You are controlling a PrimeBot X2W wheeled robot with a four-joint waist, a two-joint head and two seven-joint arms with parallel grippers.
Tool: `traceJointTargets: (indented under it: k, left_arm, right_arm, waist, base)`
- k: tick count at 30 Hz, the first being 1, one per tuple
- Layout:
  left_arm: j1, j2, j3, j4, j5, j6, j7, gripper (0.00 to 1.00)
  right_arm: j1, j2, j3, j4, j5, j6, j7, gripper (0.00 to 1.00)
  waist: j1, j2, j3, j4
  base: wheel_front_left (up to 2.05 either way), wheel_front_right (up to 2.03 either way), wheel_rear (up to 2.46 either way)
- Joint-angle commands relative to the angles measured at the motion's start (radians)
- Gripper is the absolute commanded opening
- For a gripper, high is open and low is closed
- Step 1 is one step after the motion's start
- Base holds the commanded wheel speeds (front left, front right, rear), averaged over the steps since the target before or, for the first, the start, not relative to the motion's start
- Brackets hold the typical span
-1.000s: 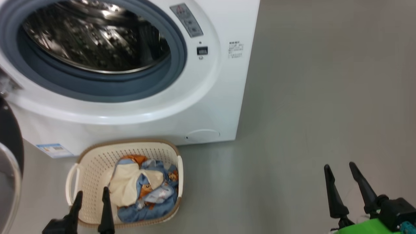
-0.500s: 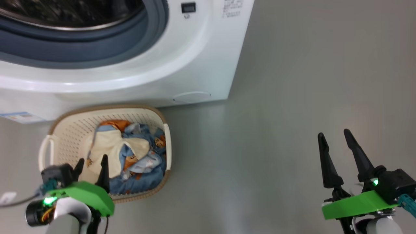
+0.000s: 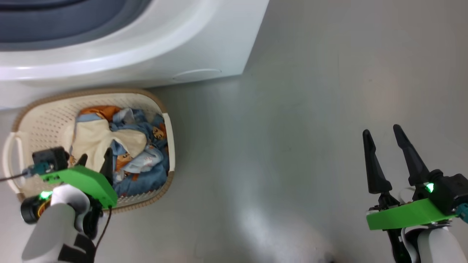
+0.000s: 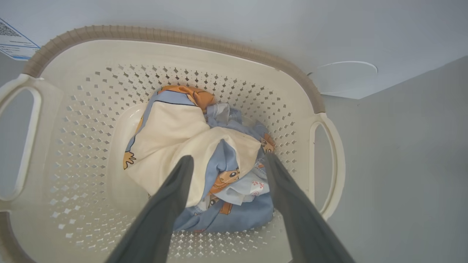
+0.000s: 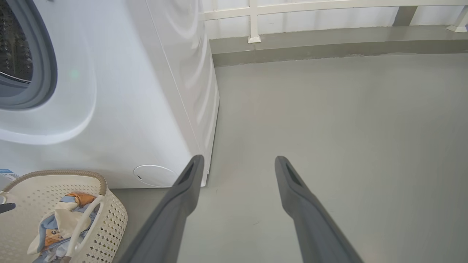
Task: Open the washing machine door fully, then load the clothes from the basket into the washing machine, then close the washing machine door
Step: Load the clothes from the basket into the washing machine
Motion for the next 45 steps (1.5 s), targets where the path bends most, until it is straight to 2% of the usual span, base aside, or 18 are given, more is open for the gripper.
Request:
traceJointTargets:
  k: [1, 12, 30, 41, 45]
  left_arm:
    - [-0.011, 0.045, 0.019, 0.000, -0.004, -0.001, -0.002, 1.00]
    - [-0.133, 0.073, -0.024, 0.143, -0.063, -0.003, -0.014, 1.00]
    - [-0.273, 0.112, -0.130, 0.252, -0.141, -0.003, -0.006, 1.00]
    - [-0.339, 0.099, -0.175, 0.316, -0.138, -0.003, 0.002, 1.00]
    - [-0.357, 0.089, -0.192, 0.332, -0.126, 0.010, -0.004, 1.00]
  right_arm:
    - [-0.004, -0.012, 0.021, -0.026, 0.007, 0.002, -0.012, 1.00]
    - [-0.023, -0.028, 0.013, -0.045, 0.011, 0.002, -0.012, 1.00]
    - [-0.032, -0.045, -0.004, -0.089, 0.017, 0.002, -0.012, 1.00]
    - [-0.034, -0.055, -0.023, -0.119, 0.025, 0.002, -0.012, 1.00]
    - [-0.034, -0.059, -0.035, -0.133, 0.030, 0.002, -0.012, 1.00]
  waist:
    - [0.0000, 0.0000, 0.047, -0.015]
    - [0.0000, 0.0000, 0.141, -0.027]
    - [0.0000, 0.0000, 0.268, -0.033]
    - [0.0000, 0.0000, 0.314, -0.030]
    - [0.0000, 0.0000, 0.327, -0.028]
  base:
    - [0.00, 0.00, 0.00]
    - [0.00, 0.00, 0.00]
    - [0.00, 0.00, 0.00]
    - [0.00, 0.00, 0.00]
    - [0.00, 0.00, 0.00]
